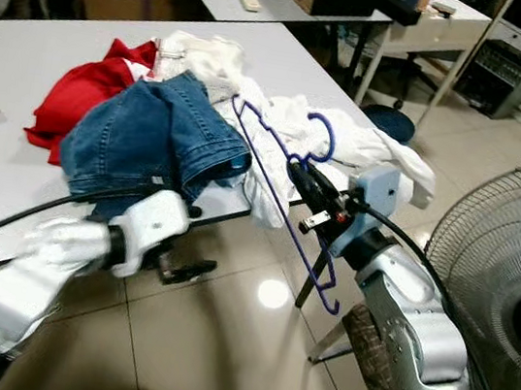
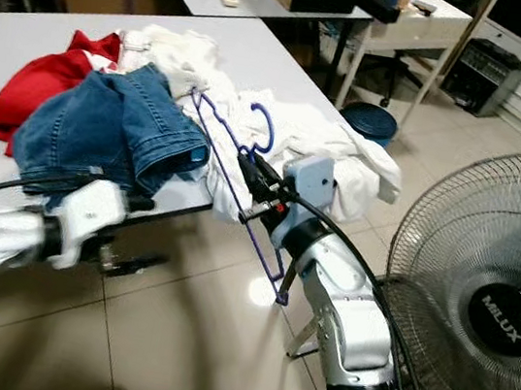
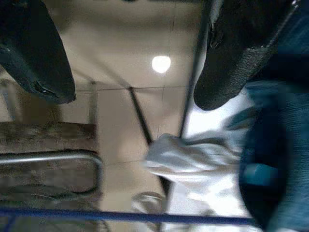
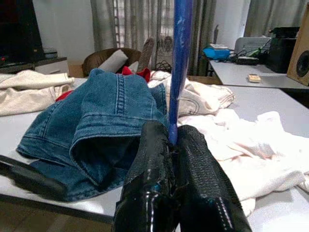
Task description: Hang hanger
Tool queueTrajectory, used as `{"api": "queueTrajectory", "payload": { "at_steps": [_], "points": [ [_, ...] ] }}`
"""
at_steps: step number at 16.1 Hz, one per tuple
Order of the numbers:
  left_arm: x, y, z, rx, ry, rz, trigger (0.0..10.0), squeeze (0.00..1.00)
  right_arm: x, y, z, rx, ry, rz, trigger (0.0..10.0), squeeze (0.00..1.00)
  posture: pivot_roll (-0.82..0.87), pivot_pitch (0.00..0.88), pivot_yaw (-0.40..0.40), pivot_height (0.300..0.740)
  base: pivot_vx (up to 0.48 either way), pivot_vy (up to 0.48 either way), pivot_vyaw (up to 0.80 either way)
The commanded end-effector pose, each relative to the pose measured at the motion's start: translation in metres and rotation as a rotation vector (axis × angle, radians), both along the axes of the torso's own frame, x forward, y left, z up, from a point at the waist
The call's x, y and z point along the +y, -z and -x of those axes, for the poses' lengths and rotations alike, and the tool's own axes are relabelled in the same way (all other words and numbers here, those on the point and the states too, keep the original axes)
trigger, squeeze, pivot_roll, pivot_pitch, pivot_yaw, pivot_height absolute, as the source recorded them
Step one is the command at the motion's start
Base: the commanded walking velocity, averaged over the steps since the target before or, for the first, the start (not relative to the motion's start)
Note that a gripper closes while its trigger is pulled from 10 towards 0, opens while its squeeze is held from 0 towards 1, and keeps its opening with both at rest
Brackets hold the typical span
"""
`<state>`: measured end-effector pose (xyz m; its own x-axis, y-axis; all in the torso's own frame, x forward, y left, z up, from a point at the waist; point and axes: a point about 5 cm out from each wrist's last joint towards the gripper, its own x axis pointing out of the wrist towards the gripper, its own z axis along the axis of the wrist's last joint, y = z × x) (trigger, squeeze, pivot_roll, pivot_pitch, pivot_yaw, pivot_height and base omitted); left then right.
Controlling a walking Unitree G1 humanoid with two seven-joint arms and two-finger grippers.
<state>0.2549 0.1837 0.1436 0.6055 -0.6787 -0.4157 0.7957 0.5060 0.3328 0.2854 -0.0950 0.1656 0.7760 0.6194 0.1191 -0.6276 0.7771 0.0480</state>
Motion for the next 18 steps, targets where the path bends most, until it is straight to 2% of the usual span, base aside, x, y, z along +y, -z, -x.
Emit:
{"api": "queueTrajectory", "payload": {
  "at_steps": [1,2,3,4,5,6,8,10,11,12,13,14,17,18],
  "points": [
    [0.006,-0.011,-0.001,-0.048,-0.052,0.003,10.0,1.0,-0.005,-0.005,-0.003,-0.024,0.015,-0.006,10.0,0.0,0.02,0.0,-0.046,0.74,0.0,0.0,0.0],
    [0.014,-0.014,-0.004,-0.089,-0.152,0.016,10.0,1.0,-0.007,-0.005,-0.002,-0.026,0.016,-0.011,10.0,0.0,0.03,0.0,-0.058,0.74,0.0,0.0,0.0],
    [0.021,-0.01,-0.008,-0.1,-0.288,0.021,10.0,0.82,-0.009,-0.005,-0.003,-0.023,0.024,-0.024,10.0,0.0,0.03,0.0,-0.058,0.74,0.0,0.0,0.0],
    [0.022,-0.008,-0.01,-0.11,-0.333,0.011,10.0,0.54,-0.009,-0.005,-0.003,-0.022,0.027,-0.027,10.0,0.0,0.03,0.0,-0.063,0.74,0.0,0.0,0.0],
    [0.024,-0.004,-0.016,-0.123,-0.479,0.046,10.0,0.0,-0.011,-0.005,-0.003,-0.022,0.032,-0.03,10.0,0.0,0.02,0.0,-0.067,0.74,0.0,0.0,0.0],
    [0.022,-0.003,-0.019,-0.123,-0.523,0.08,10.0,0.0,-0.011,-0.005,-0.003,-0.023,0.033,-0.031,10.0,0.0,0.02,0.0,-0.071,0.74,0.0,0.0,0.0],
    [-0.002,0.007,-0.028,-0.057,-0.561,0.244,10.0,0.0,-0.011,-0.006,-0.003,-0.024,0.036,-0.034,10.0,0.0,0.01,0.0,-0.07,0.74,0.0,0.0,0.0],
    [-0.015,0.015,-0.042,-0.05,-0.624,0.272,10.0,0.0,-0.011,-0.007,-0.003,-0.026,0.038,-0.037,10.0,0.0,0.0,0.0,-0.066,0.74,0.0,0.0,0.0],
    [-0.021,0.018,-0.048,-0.033,-0.654,0.305,7.8,0.0,-0.011,-0.008,-0.003,-0.028,0.04,-0.036,10.0,0.0,-0.01,0.0,-0.061,0.74,0.0,0.0,0.0],
    [-0.024,0.022,-0.052,-0.031,-0.676,0.296,4.3,0.0,-0.012,-0.008,-0.001,-0.029,0.043,-0.035,10.0,0.0,-0.03,0.0,-0.051,0.74,0.0,0.0,0.0],
    [-0.025,0.023,-0.055,-0.031,-0.688,0.297,3.7,0.0,-0.013,-0.008,0.0,-0.03,0.047,-0.034,10.0,0.0,-0.03,0.0,-0.044,0.74,0.0,0.0,0.0],
    [-0.023,0.025,-0.06,-0.047,-0.74,0.28,0.0,0.0,-0.015,-0.008,0.002,-0.032,0.061,-0.03,10.0,0.0,-0.05,0.0,-0.019,0.74,0.0,0.0,0.0],
    [-0.008,0.026,-0.064,-0.103,-0.826,0.203,0.0,0.0,-0.022,-0.007,0.006,-0.038,0.108,-0.034,10.0,0.0,-0.07,0.0,0.005,0.74,0.0,0.0,0.0],
    [-0.004,0.024,-0.066,-0.134,-0.853,0.21,0.0,0.0,-0.023,-0.007,0.007,-0.037,0.118,-0.038,10.0,0.0,-0.07,0.0,0.008,0.74,0.0,0.0,0.0]
  ]
}}
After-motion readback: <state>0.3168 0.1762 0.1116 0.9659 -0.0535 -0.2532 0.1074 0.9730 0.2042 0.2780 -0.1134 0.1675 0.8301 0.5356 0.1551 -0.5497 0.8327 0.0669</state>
